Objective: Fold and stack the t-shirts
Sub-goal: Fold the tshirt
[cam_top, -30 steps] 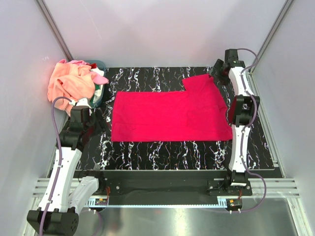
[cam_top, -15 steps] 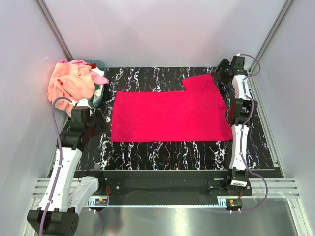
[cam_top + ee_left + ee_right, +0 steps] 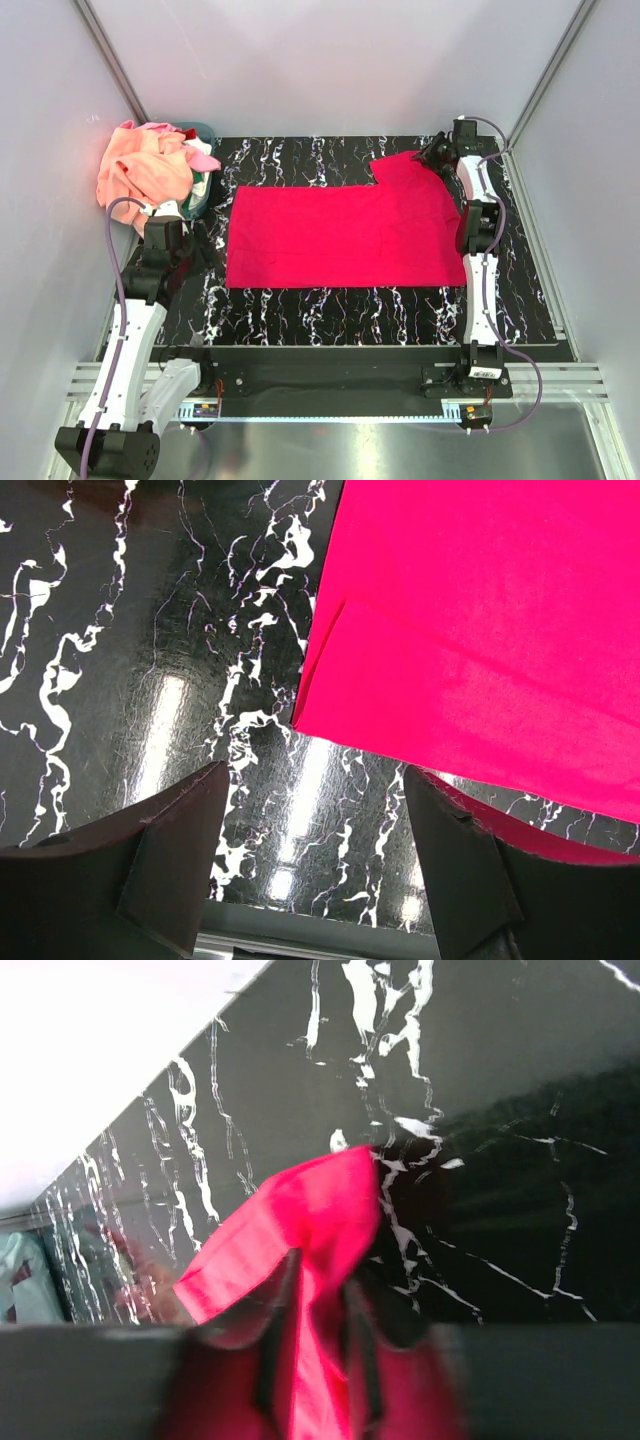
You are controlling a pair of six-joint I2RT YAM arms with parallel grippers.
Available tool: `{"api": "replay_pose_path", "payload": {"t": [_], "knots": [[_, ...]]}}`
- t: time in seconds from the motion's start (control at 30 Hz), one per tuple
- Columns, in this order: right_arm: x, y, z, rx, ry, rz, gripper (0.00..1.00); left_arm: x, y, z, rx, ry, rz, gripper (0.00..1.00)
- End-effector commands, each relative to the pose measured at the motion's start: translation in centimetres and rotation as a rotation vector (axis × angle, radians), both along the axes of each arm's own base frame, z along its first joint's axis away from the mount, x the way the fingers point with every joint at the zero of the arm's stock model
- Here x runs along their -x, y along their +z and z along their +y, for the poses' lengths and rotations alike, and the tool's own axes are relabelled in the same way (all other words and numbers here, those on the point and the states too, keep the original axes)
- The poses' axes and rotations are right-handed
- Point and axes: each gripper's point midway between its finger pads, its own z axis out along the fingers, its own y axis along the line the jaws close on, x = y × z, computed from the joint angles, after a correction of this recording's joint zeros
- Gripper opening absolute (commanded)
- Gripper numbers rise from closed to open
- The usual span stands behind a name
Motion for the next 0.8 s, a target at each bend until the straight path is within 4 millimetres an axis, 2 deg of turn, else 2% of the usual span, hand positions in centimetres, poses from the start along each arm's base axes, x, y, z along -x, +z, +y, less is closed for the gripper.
{"api": "replay_pose_path", "payload": {"t": [0.0, 0.07, 0.13, 0.17, 0.23, 0.27, 0.33, 0.37, 0.4, 0.43, 0.47, 0.5, 0.53, 0.57, 0.6, 0.63, 0.67, 0.7, 0.73, 0.77], "knots": [[1.1, -2.5, 0.2, -0.004, 0.017, 0.064, 0.21, -0.8, 0.7, 0.3, -0.007, 0.018, -0.043, 0.75], [0.8, -1.6, 0.1, 0.010, 0.023, 0.036, 0.08, -0.8, 0.7, 0.3, -0.007, 0.018, -0.041, 0.75], [0.6, -0.3, 0.0, 0.038, 0.039, 0.002, 0.03, -0.8, 0.7, 0.3, -0.007, 0.018, -0.040, 0.75], [0.3, 1.7, 0.1, 0.046, 0.054, -0.040, 0.00, -0.8, 0.7, 0.3, -0.007, 0.018, -0.041, 0.75], [0.5, 3.2, 0.6, 0.062, 0.104, -0.081, 0.00, -0.8, 0.7, 0.3, -0.008, 0.022, -0.040, 0.75], [0.5, 6.3, 1.3, 0.073, 0.130, -0.139, 0.00, -0.8, 0.6, 0.3, -0.009, 0.023, -0.039, 0.75], [1.6, 7.4, 2.7, 0.106, 0.198, -0.161, 0.00, -0.8, 0.5, 0.4, -0.011, 0.024, -0.031, 0.75], [2.1, 10.7, 4.1, 0.131, 0.228, -0.212, 0.00, -0.9, 0.4, 0.4, -0.012, 0.025, -0.031, 0.75], [3.2, 9.6, 4.3, 0.167, 0.247, -0.183, 0.00, -0.9, 0.3, 0.4, -0.012, 0.027, -0.025, 0.75], [3.8, 10.0, 4.5, 0.188, 0.251, -0.184, 0.00, -1.0, -0.1, 0.5, -0.016, 0.031, -0.007, 0.75], [4.6, 13.0, 5.1, 0.215, 0.251, -0.228, 0.00, -1.1, -0.3, 0.7, -0.018, 0.044, 0.003, 0.75], [5.9, 11.3, 6.1, 0.236, 0.248, -0.174, 0.00, -1.3, 0.0, 1.0, -0.023, 0.056, 0.006, 0.75], [6.6, 14.1, 6.3, 0.237, 0.237, -0.219, 0.00, -1.7, -0.5, 1.1, -0.025, 0.066, 0.029, 0.75], [7.3, 14.5, 6.2, 0.232, 0.223, -0.214, 0.00, -2.1, -0.3, 1.1, -0.022, 0.069, 0.027, 0.75], [8.7, 12.5, 6.0, 0.210, 0.185, -0.146, 0.00, -2.7, 0.1, 1.0, -0.018, 0.073, 0.012, 0.75], [9.2, 15.6, 6.1, 0.199, 0.163, -0.216, 0.00, -4.1, 0.2, 0.8, -0.003, 0.073, -0.011, 0.75], [10.8, 13.5, 6.0, 0.197, 0.152, -0.163, 0.00, -5.0, 0.3, 0.3, 0.017, 0.062, -0.024, 0.75], [11.4, 13.8, 6.0, 0.194, 0.133, -0.165, 0.00, -6.3, 1.1, 0.1, 0.027, 0.060, -0.050, 0.75], [12.2, 15.5, 6.5, 0.197, 0.135, -0.199, 0.00, -8.0, 0.6, 0.0, 0.034, 0.063, -0.040, 0.74], [13.0, 14.6, 6.4, 0.208, 0.135, -0.179, 0.00, -9.2, 0.6, -0.2, 0.038, 0.063, -0.040, 0.73]]}}
